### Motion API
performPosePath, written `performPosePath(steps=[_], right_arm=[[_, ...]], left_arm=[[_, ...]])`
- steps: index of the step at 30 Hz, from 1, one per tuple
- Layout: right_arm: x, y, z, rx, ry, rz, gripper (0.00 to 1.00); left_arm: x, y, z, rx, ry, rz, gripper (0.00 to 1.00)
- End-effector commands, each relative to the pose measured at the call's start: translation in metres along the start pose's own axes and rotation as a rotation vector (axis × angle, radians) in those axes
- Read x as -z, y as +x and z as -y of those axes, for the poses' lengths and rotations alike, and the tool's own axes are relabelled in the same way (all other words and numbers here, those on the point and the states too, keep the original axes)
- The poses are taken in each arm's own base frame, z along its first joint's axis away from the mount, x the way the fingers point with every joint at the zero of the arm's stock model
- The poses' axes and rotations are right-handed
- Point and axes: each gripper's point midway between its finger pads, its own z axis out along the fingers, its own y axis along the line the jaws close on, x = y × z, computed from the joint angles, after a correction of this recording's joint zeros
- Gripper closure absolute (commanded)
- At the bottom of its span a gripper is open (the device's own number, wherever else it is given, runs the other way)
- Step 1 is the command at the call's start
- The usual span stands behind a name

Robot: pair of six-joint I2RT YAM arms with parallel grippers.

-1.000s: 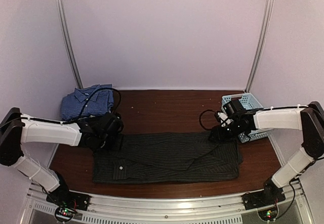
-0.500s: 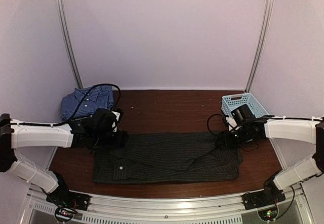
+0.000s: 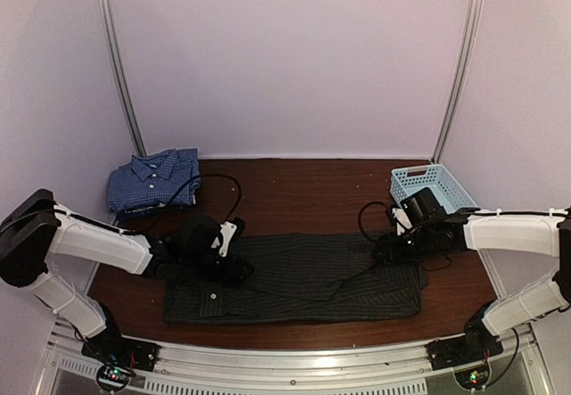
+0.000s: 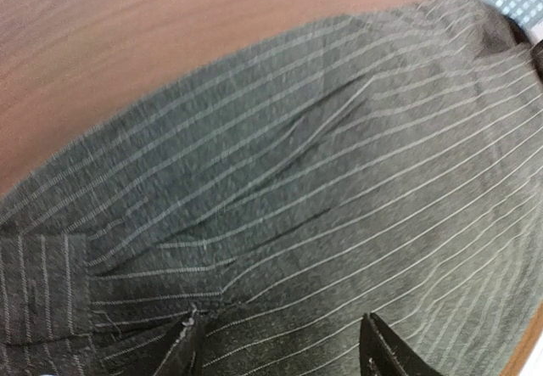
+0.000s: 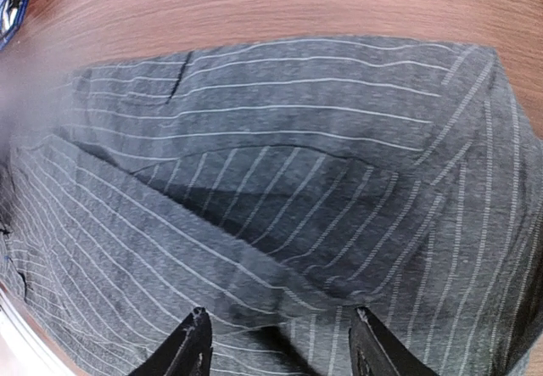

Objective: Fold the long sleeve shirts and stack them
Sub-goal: Adjust the sleeve of the rectangle-folded shirt, then rotate the rectangle-folded shirt at the center of the board.

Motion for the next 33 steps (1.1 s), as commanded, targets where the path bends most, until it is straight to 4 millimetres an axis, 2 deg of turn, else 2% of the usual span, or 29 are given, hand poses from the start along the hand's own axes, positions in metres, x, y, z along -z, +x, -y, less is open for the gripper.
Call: performPosePath(steps=[1, 7, 9, 14, 18, 24, 28, 33], right_arm=[[-0.001, -0.014, -0.018, 0.024, 0.008, 0.050, 0.45], [-0.009, -0.009, -0.034, 0.102, 0.067, 0.045, 0.45], [-0.018, -0.003, -0.034, 0.117, 0.088, 0.019, 0.45], [-0.032, 0.015, -0.008, 0.104, 0.214, -0.041, 0.45], [-0.036, 0.025, 0.014, 0.085, 0.311, -0.063, 0.45], [-0.041, 0.037, 0.034, 0.081, 0.395, -0.094, 0.43], [-0.047, 0.034, 0.039, 0.076, 0.403, -0.095, 0.42], [-0.066, 0.015, 0.033, 0.118, 0.378, -0.094, 0.42]], left_arm=[[-0.012, 0.011, -0.004, -0.030, -0.078, 0.009, 0.37], [-0.028, 0.038, -0.010, -0.138, -0.248, -0.074, 0.37], [-0.031, 0.045, -0.010, -0.152, -0.284, -0.094, 0.37], [-0.031, 0.051, -0.010, -0.121, -0.316, -0.116, 0.37], [-0.022, 0.060, -0.021, -0.103, -0.368, -0.155, 0.37], [-0.011, 0.072, -0.033, -0.088, -0.423, -0.193, 0.36], [-0.007, 0.082, -0.038, -0.064, -0.429, -0.218, 0.36], [-0.003, 0.093, -0.038, -0.030, -0.413, -0.237, 0.36]])
